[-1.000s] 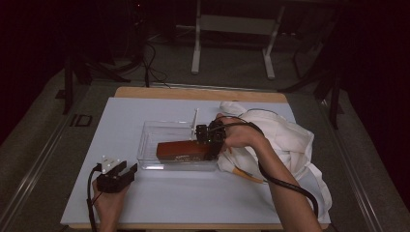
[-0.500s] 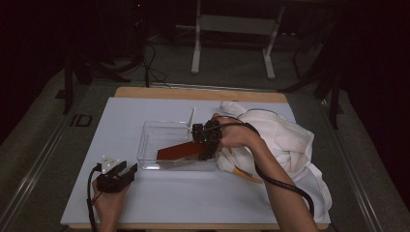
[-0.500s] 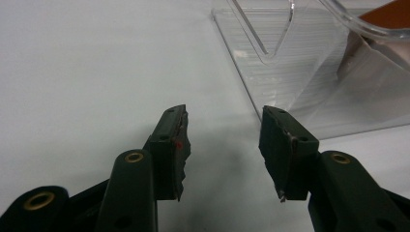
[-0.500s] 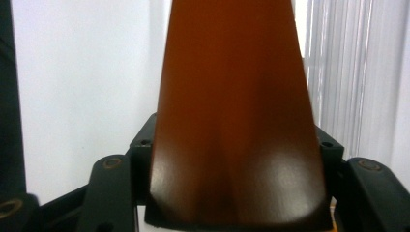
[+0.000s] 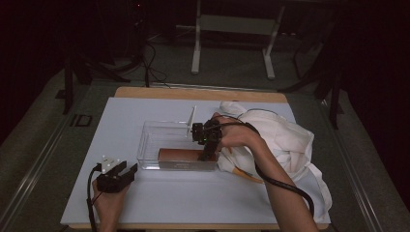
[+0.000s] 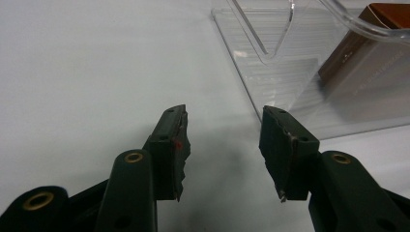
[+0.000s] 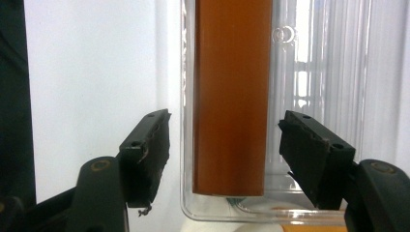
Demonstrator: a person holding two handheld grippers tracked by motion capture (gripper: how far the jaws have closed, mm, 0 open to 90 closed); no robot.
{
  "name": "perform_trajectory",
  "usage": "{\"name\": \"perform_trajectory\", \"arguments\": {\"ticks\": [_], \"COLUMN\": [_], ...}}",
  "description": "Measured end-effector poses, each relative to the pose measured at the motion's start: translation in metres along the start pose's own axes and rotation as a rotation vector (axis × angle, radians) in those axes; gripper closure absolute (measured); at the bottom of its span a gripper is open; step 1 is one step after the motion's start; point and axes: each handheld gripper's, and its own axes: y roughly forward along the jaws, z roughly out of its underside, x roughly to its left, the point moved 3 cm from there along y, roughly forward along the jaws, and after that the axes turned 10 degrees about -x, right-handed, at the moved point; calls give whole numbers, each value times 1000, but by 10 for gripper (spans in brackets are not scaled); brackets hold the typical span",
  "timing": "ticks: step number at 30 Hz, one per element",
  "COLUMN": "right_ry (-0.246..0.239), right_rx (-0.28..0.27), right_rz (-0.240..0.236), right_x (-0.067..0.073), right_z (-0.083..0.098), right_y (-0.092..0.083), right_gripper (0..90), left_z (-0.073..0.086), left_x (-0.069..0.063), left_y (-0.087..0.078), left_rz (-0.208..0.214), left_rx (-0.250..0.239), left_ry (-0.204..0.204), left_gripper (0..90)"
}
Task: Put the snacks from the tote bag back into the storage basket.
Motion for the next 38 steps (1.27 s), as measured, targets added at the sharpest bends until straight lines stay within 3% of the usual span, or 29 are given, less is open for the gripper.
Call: {"name": "perform_trajectory", "arguments": {"ticks": [12,25,32,38], "right_ry": [19,38,41,30], "right_rx": [2,-23,-75,-171], "right_rz": [17,73,111,136], "right_x": [0,6,19,46], "right_z": [10,19,29,41], "right_y": [-5,-17,-27,-30], "right_gripper": [352,352,351,344], "left_z": [0,0,0,0], "left_x": [0,0,0,0], "left_y": [0,1,1,2], "left_rz": [-2,-6,-11,-17], "left_rx": [0,5,11,22], "left_ry": [-1,-3,0,-2], "left_gripper": [531,531,524,499]}}
